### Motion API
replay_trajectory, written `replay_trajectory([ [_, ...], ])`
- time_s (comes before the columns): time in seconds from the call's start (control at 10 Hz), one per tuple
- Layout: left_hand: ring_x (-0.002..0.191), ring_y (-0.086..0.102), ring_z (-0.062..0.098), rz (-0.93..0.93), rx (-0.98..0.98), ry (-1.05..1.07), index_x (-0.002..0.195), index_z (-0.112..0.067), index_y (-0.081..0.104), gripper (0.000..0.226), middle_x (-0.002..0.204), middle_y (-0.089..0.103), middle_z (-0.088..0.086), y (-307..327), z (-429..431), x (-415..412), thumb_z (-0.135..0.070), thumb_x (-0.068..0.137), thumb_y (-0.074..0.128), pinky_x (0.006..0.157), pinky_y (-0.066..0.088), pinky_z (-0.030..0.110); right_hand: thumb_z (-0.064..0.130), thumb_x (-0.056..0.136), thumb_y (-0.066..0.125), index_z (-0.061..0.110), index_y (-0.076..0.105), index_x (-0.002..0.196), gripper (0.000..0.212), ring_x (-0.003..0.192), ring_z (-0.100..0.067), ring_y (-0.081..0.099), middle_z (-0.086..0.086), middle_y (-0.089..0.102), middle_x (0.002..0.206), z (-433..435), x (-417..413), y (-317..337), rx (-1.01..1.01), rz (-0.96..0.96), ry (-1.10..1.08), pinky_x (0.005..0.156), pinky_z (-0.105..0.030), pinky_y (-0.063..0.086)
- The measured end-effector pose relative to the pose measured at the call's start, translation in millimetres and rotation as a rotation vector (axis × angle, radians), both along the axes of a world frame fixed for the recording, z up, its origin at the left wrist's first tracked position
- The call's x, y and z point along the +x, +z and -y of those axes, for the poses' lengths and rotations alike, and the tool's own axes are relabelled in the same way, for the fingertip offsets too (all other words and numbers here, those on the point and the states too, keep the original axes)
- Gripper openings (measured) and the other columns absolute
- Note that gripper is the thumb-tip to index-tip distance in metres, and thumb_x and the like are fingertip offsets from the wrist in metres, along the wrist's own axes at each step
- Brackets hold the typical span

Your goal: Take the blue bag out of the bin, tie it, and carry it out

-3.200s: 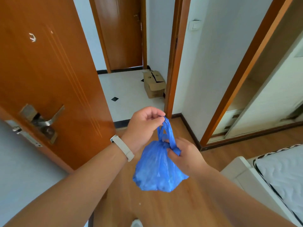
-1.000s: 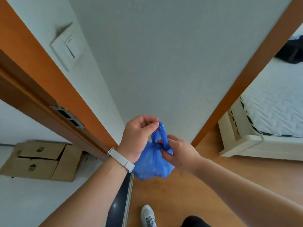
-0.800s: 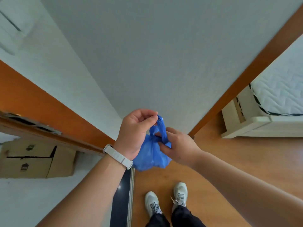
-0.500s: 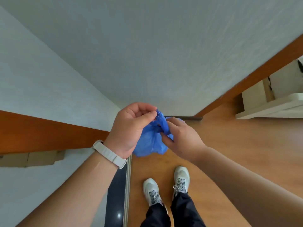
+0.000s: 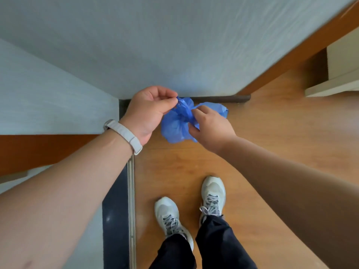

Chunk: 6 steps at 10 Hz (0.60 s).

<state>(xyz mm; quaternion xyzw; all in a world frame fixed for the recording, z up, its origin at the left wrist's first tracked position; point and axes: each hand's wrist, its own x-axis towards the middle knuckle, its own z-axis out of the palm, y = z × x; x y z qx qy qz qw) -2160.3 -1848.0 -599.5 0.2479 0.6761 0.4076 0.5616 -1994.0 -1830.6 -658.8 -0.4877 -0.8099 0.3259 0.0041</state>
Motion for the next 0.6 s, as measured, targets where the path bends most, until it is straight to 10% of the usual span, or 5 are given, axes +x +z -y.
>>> replay_trajectory([
  [0.4,0.084,0.058,0.009,-0.223,-0.167,-0.166,0.090,-0.022,0.065,0.017,0.088,0.064,-0.003,-71.6,-0.8,-7.3,-0.009,0.080,0.068,0.081,0.044,0.023,0.039,0.087,0.051,0.017,0.057,0.115,0.036,0.105,-0.033,0.054,-0.007,0.058,0.117,9.0,34.2,-9.4,0.003,0.147,0.050,0.074,-0.037,0.046],
  [0.6,0.120,0.048,0.020,-0.726,-0.002,-0.547,0.115,-0.014,0.061,0.041,0.128,0.052,0.009,2.1,23.8,-15.1,-0.013,0.075,0.071,0.103,0.035,0.029,0.045,0.087,0.048,0.018,0.056,0.116,0.040,0.109,-0.033,0.053,-0.007,0.057,0.119,15.0,43.7,67.3,0.043,0.200,0.007,0.082,-0.040,0.044],
])
